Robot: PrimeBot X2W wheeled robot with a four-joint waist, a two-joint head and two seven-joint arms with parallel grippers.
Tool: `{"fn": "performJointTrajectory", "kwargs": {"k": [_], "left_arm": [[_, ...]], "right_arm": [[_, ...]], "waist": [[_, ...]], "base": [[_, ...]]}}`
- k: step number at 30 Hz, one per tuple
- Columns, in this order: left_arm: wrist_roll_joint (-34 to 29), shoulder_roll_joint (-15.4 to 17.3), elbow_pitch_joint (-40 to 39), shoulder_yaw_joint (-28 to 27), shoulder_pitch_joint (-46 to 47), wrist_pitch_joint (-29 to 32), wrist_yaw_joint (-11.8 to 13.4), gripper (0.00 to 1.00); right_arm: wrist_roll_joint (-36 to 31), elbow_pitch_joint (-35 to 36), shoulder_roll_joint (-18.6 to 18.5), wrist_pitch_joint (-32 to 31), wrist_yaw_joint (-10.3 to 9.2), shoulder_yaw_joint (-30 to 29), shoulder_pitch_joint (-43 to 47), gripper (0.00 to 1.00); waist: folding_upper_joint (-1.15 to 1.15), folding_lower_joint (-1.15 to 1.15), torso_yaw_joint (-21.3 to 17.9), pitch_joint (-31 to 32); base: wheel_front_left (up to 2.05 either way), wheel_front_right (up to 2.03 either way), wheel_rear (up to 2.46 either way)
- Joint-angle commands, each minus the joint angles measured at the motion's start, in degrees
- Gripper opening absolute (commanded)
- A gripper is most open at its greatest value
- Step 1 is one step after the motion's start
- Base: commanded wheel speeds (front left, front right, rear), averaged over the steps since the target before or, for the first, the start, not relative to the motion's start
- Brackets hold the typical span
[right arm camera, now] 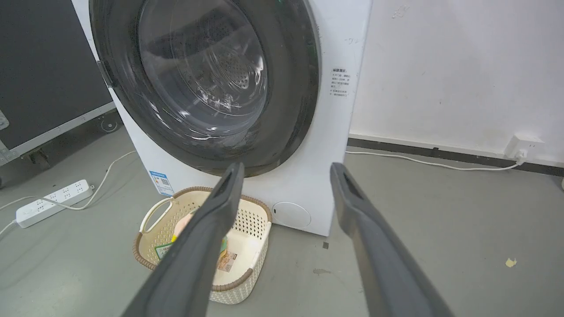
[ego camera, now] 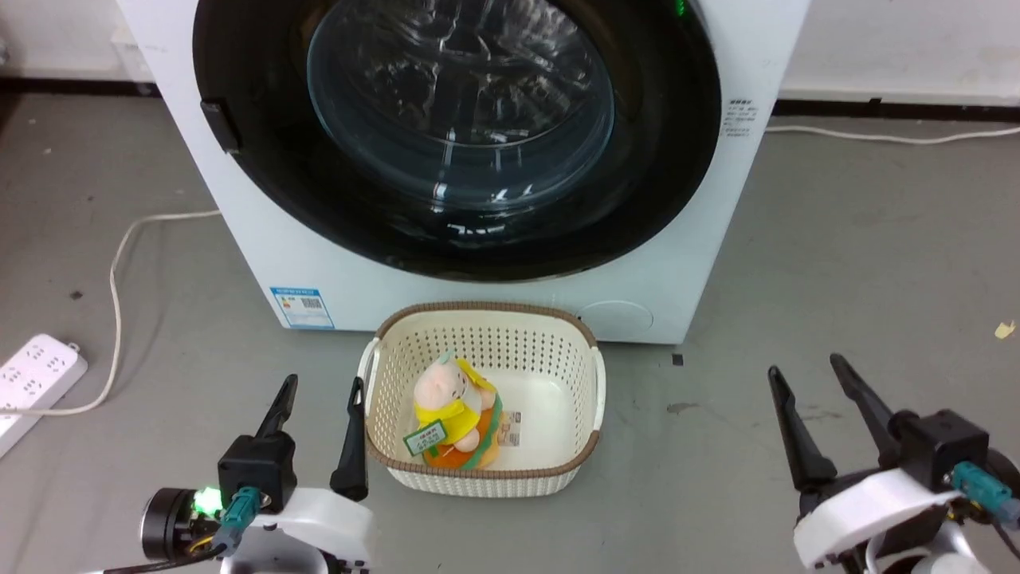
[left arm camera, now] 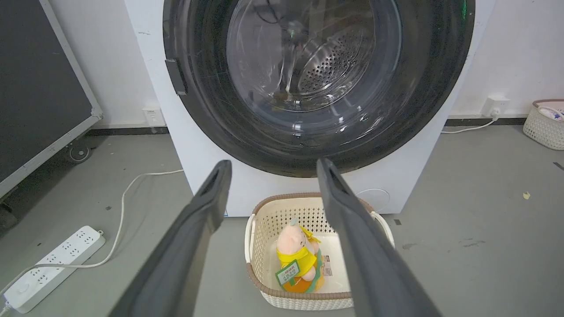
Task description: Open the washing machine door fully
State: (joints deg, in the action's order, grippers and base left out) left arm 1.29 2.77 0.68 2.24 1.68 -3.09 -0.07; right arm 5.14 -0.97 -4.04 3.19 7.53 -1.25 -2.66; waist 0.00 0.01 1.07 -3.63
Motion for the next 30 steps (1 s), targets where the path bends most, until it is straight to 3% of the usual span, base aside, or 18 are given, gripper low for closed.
{"fn": "performJointTrajectory", "kwargs": {"k": [1,11,23,24,25,26,30], "left_arm": [[0.4,0.0,0.1,0.3,1.2,-0.6,0.4,1.0],[1.0,0.0,0.0,1.3,2.5,-1.8,0.7,1.0],[1.6,0.0,-0.1,2.1,3.8,-3.3,1.1,1.0],[1.7,0.0,-0.1,2.2,3.9,-3.4,1.1,1.0],[1.8,0.0,-0.1,2.3,4.0,-3.5,1.2,1.0],[1.9,0.0,0.0,2.5,4.1,-3.6,1.2,1.0],[2.2,0.0,0.2,3.1,4.7,-4.1,1.2,1.0]], "right_arm": [[1.1,-0.4,-0.7,0.6,-0.01,-0.1,-1.6,1.0],[8.0,-1.9,-2.7,0.2,-0.01,-0.5,-7.6,1.0],[18.0,-4.9,-2.6,-4.6,-0.02,-4.2,-15.7,0.99],[18.5,-5.4,-2.7,-5.1,-0.02,-4.5,-16.3,0.53],[18.9,-6.0,-2.8,-5.4,-0.02,-4.9,-17.1,0.35],[19.2,-6.7,-2.9,-5.6,-0.02,-5.3,-17.8,0.0],[21.1,-9.4,-3.1,-6.8,-0.02,-6.9,-21.2,0.0]], "waist": [[0.0,-0.01,0.3,-0.6],[0.0,-0.01,1.3,-3.1],[0.0,-0.01,2.7,-5.6],[0.0,-0.01,2.8,-5.7],[0.0,-0.01,2.9,-5.9],[0.0,-0.01,3.1,-6.1],[0.0,-0.01,3.7,-6.9]], "base": [[0.0,0.0,0.0],[0.0,0.0,0.0],[0.0,0.0,0.0],[0.0,0.0,0.0],[0.0,0.0,0.0],[0.0,0.0,0.0],[0.0,0.0,0.0]]}}
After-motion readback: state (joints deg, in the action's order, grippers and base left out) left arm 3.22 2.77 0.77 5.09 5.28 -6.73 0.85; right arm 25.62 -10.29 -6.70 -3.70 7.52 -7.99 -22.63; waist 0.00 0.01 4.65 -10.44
